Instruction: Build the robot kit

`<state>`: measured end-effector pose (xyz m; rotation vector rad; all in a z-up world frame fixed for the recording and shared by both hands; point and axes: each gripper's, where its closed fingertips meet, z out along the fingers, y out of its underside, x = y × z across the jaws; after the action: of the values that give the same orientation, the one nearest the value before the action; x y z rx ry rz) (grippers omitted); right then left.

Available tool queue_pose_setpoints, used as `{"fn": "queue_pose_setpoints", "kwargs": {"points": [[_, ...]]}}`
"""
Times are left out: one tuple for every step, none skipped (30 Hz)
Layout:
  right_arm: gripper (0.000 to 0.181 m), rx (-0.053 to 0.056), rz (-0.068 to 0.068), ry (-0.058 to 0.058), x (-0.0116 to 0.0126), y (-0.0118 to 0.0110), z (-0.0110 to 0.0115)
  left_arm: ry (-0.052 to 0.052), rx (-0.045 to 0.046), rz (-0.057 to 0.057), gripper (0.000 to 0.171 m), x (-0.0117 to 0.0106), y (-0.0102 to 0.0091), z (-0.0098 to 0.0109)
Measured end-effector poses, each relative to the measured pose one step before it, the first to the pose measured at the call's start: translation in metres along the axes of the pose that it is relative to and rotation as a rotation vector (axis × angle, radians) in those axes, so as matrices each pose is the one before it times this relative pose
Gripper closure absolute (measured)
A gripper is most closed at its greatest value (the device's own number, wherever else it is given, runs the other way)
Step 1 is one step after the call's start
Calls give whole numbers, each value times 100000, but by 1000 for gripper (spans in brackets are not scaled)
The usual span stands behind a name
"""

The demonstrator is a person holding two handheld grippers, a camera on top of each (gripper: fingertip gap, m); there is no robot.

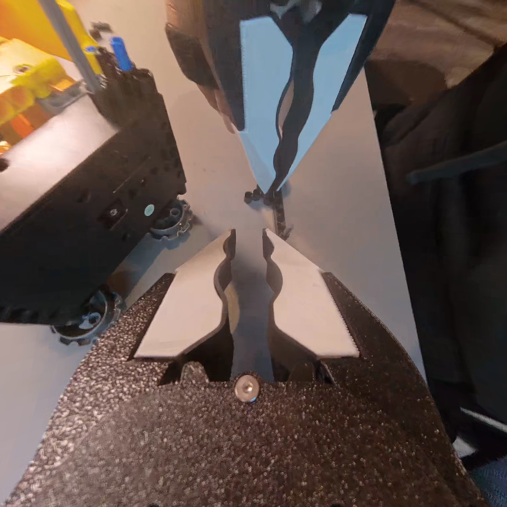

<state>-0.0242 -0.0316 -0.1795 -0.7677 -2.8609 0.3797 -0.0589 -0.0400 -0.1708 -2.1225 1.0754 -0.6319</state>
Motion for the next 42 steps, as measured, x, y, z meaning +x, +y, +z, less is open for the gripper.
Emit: {"fn": "queue_pose_setpoints", "kwargs": {"points": [[177, -62, -435, -387, 3, -173, 52, 701, -3878, 2312, 154, -246, 392, 423], [177, -479, -389, -316, -9, -97, 46, 855, -2843, 2563, 153, -203, 282, 472], [177, -620, -473, -377, -38, -58, 49, 1344, -1727, 2148, 153, -121, 168, 465], [177, -1080, -328, 62, 27, 38, 38, 1487, -424, 1502, 153, -62, -18, 414], [177, -1252, -476, 96, 18, 70, -1, 1915, 1145, 1302, 154, 57, -285, 280], [177, -1014, -755, 214, 21, 75, 2, 2861, 1343, 1233, 154, 249, -328, 232], [177, -375, -154, -193, -14, 20, -8, 2246, 174, 1239, 153, 188, -149, 261], [177, 324, 569, -872, -99, -8, -23, 264, 139, 1671, 154, -91, -124, 215], [177, -6, 779, -721, -62, 85, -15, -313, 454, 1450, 153, -160, -161, 143], [177, -347, 54, 71, 39, 139, -3, 278, 134, 832, 154, -73, -97, 128], [177, -41, 114, 22, 19, 51, -2, 120, 127, 806, 154, -66, -86, 121], [177, 148, 213, -190, -1, -7, 20, -353, 247, 1075, 154, -85, -96, 100], [177, 142, 10, -85, -18, -26, 21, -308, 246, 1189, 154, -35, -80, 117], [177, -49, -124, 4, -2, -30, 15, -261, 321, 1114, 154, -25, -69, 99], [177, -212, -395, 159, -4, -14, 23, -397, 427, 1020, 155, -44, -72, 92], [177, -501, -436, 184, -4, -2, 19, -220, 592, 773, 155, -26, -58, 92], [177, -647, -340, 105, -17, 5, 12, -79, 569, 491, 155, -41, -42, 57], [177, -388, -104, -66, -15, 0, 15, 13, 205, 474, 156, -29, -13, 42], [177, 272, 379, -312, 2, -9, 18, -2, 0, 887, 156, -14, -30, 35], [177, 814, 1106, -748, -14, 18, 27, -65, 0, 910, 156, 1, -39, 45], [178, -1026, 1419, -1233, -44, 438, 249, 46, -37, 465, 156, 6, -29, 51], [178, 2367, 1622, -1420, -38, 41, 137, 198, -27, 212, 156, 7, -26, 31], [178, 2770, 1907, -991, 36, -38, 2, 210, 24, 94, 156, 4, -8, 6], [178, 3518, 1197, 532, 93, -151, 38, 95, 21, 1, 156, -9, 6, 6], [178, 2310, 2108, -15, -2, -53, 30, -142, -11, 195, 156, -2, 2, -1], [178, 1312, 1246, 300, 6, 16, 1, -275, -6, 370, 156, -1, 9, 6], [177, 633, 1640, -106, -6, 10, -2, -77, -5, 140, 156, 2, -1, 2], [177, 215, 1066, -238, -5, -4, 15, 221, -3, -139, 156, 0, -2, 2], [177, -323, 584, -219, 7, 6, 1, 316, 5, -95, 156, -9, -7, 7], [177, -862, -476, 93, -11, 5, 3, 162, -2, 118, 156, -1, -3, 18], [177, -1187, -501, 212, 3, -2, 8, -88, -3, 251, 156, 2, 0, 0], [177, -1143, -169, 128, -1, 15, 0, -224, 0, 285, 156, -7, -4, 5], [177, -970, 371, -206, -16, 1, 7, -231, 3, 261, 156, 3, -3, 3], [177, -734, 323, -230, -8, 9, 9, -204, 6, 231, 156, -4, 1, -2], [177, -375, 530, -173, 0, -11, 3, -98, 16, 124, 156, 6, 4, -6], [177, -184, 122, 170, 4, 13, 2, -22, 17, -22, 156, 14, 8, -11], [177, -151, 604, 378, -9, 14, 2, -194, -5, 8, 156, -9, 5, -5], [177, -87, 520, 459, -12, -7, 0, -393, 1, 241, 156, 1, 1, -3], [177, 117, -298, 727, -22, -14, -12, -502, 11, 397, 156, 6, -1, -3], [177, 261, -1533, 1275, 18, -22, -19, -453, 22, 238, 156, 12, 2, -7], [176, 504, -1462, 1528, 68, -50, -9, -463, 15, 91, 156, 8, 7, -12], [175, 825, -168, 937, 51, -128, -5, -433, 23, 74, 156, 3, -3, -16]]}}
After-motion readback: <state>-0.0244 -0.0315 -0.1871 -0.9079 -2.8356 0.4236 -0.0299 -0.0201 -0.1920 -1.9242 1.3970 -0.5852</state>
